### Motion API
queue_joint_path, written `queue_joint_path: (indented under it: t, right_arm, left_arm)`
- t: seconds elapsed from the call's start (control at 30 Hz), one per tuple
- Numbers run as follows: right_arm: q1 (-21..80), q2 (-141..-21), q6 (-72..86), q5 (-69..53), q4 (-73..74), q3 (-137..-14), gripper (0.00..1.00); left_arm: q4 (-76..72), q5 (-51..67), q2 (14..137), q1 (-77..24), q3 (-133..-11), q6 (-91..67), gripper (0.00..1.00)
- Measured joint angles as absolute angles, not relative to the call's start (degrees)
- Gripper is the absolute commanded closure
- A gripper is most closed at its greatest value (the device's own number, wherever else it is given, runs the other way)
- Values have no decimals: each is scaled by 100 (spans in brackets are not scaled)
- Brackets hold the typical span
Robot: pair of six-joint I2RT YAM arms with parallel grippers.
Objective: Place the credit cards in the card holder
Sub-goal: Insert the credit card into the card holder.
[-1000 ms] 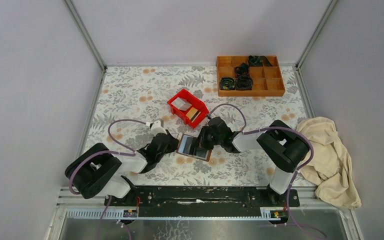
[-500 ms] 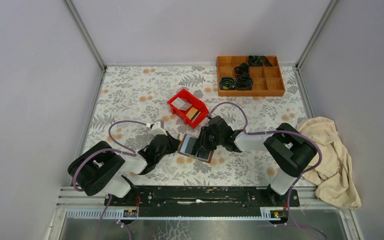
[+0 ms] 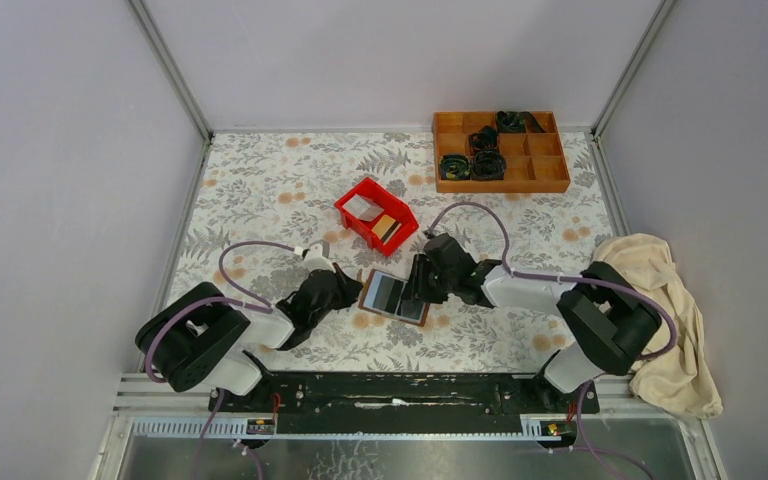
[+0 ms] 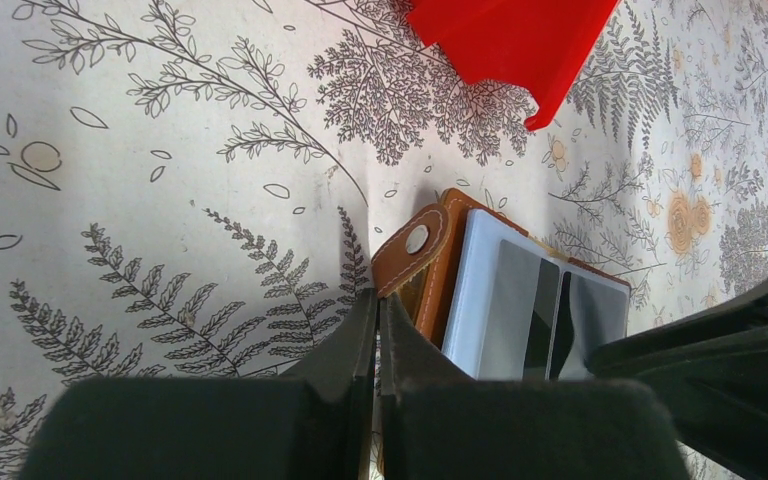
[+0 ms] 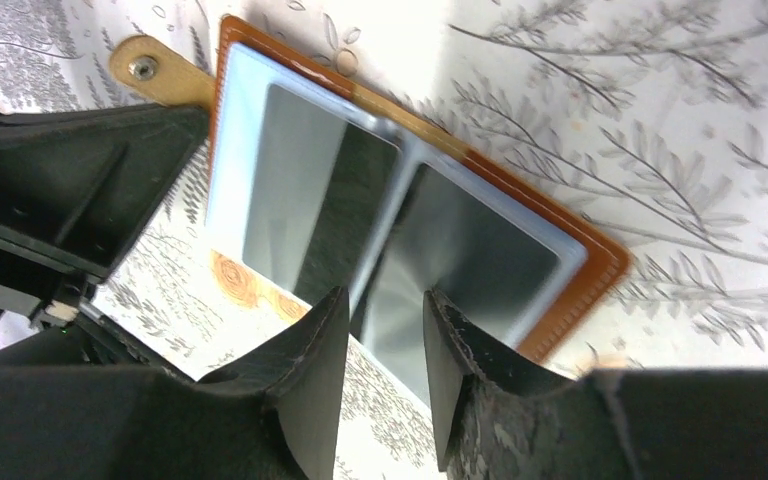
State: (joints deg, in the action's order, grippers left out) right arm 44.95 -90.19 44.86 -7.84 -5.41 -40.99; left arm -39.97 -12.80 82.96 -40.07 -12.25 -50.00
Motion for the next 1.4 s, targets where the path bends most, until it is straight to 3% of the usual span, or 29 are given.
queue_joint_path:
  t: [0.33,0.6,0.73,1.2,1.4]
  right_arm:
    - [4495,-7682,4491,49,95,-3212,59]
    - [4495,-7319,4709,355,-8,-2663,77]
    - [4495,-7417,4814,283,-318,-2574,81]
    - [4578,-7612,5190,75,-1588,-2163,81]
    - [4678,-7371,5240,34,-1573,-1997,76]
  left_arm:
    - [-4132,-1229,8300,-4007,-1146,-5004,100]
    - [-4338,-1155,8412,-4010,-1114,-5048,100]
    - [-4377,-1149,8420,-4014,-1098,-5061,100]
    - [-4390,-1280,8429,-4134,-1090,-5070,100]
    - [-4482,-1332,8484,-4219,-1076,-5089,100]
